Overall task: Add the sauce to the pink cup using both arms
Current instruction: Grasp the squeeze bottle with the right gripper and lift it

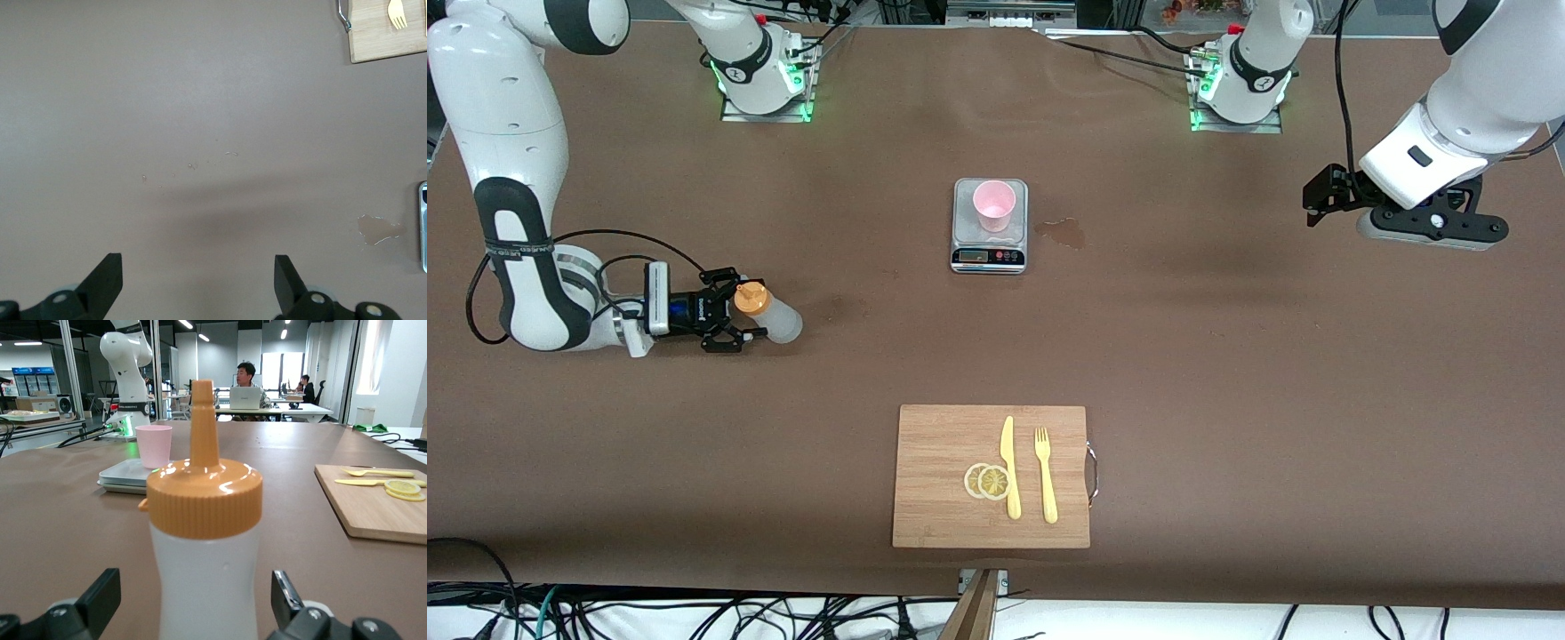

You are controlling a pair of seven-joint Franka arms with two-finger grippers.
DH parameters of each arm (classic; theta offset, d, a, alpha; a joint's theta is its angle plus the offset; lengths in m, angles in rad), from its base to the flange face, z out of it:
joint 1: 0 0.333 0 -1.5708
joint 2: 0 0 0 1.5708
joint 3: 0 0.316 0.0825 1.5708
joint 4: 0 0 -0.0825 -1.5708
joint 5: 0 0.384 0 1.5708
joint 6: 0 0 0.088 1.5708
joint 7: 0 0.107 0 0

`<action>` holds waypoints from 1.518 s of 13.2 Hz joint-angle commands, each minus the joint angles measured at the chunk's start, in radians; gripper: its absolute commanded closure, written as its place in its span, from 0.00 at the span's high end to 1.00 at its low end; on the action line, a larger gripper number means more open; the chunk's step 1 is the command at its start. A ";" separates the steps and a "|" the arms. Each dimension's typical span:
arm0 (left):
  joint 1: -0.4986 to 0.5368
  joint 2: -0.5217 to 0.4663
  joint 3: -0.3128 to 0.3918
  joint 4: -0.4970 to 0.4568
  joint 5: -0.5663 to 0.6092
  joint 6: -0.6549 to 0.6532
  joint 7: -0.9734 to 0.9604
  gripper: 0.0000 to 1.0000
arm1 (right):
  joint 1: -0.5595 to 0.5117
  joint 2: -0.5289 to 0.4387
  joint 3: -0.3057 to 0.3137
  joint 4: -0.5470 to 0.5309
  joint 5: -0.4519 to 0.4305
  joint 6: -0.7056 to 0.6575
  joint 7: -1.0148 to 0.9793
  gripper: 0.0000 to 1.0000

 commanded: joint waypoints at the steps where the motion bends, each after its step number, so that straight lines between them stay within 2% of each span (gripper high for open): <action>1: -0.001 -0.005 0.000 0.013 -0.016 -0.016 0.000 1.00 | -0.006 0.031 0.035 0.019 0.044 -0.030 -0.014 1.00; 6: 0.003 -0.005 0.000 0.013 -0.016 -0.016 0.000 1.00 | 0.000 0.046 0.056 0.019 0.068 -0.034 -0.020 0.98; 7: 0.002 -0.005 0.000 0.013 -0.016 -0.016 0.000 1.00 | 0.003 0.049 0.058 0.019 0.068 -0.034 -0.018 0.90; 8: 0.002 -0.005 0.000 0.011 -0.016 -0.016 0.000 1.00 | 0.005 0.051 0.058 0.019 0.068 -0.034 -0.017 0.75; 11: 0.004 -0.005 0.001 0.011 -0.018 -0.016 0.000 1.00 | 0.014 0.051 0.059 0.028 0.067 -0.033 0.002 0.22; 12: 0.004 -0.005 0.000 0.011 -0.018 -0.016 0.001 1.00 | 0.017 0.049 0.059 0.032 0.068 -0.033 0.008 0.12; 16: 0.007 -0.004 0.001 0.011 -0.020 -0.016 0.000 1.00 | 0.092 0.014 0.046 0.031 0.064 -0.025 0.121 0.10; 20: 0.007 -0.002 0.001 0.011 -0.020 -0.016 0.001 1.00 | 0.303 -0.084 -0.089 0.017 0.045 0.047 0.257 0.11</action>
